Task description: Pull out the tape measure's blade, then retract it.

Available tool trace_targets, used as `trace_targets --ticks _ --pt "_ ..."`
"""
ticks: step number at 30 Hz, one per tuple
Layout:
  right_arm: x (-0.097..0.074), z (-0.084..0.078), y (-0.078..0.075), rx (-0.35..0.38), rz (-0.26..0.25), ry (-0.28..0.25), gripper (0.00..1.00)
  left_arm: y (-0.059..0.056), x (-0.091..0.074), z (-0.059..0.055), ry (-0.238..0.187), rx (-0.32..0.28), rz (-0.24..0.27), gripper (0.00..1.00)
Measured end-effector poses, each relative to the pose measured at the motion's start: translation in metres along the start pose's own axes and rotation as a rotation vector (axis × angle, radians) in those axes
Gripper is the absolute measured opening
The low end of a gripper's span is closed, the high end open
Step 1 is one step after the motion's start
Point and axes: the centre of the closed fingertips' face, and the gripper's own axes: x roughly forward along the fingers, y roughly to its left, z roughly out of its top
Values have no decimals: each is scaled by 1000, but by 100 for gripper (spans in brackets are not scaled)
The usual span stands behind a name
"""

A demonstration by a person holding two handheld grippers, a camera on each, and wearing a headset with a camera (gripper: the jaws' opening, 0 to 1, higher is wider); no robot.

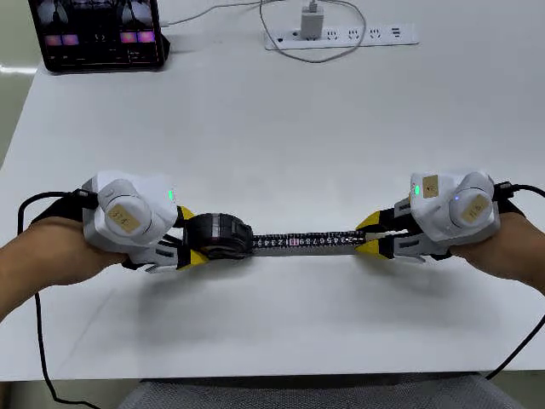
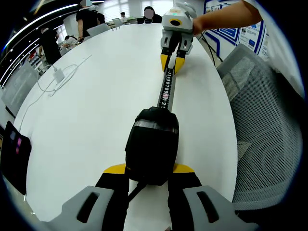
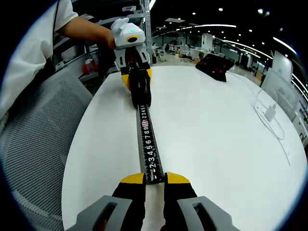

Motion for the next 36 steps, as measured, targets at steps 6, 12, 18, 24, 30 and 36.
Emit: trace_targets --ticks 6,12,18,24,30,36 --pt "-6 -7 0 4 -3 10 10 0 0 0 1 2 0 26" --pt "-11 -12 -1 7 -7 22 10 -1 0 1 1 3 0 26" --pt "-16 -19 -3 12 -10 36 10 -1 0 1 -1 3 0 26" --pt "-19 -25 -2 28 -13 34 10 -1 0 1 -3 6 -1 26" --pt "-26 -33 -5 21 -17 48 10 -1 0 1 -3 5 -2 26" --pt "-33 -40 -5 25 -21 60 10 -1 0 1 -2 5 -1 26"
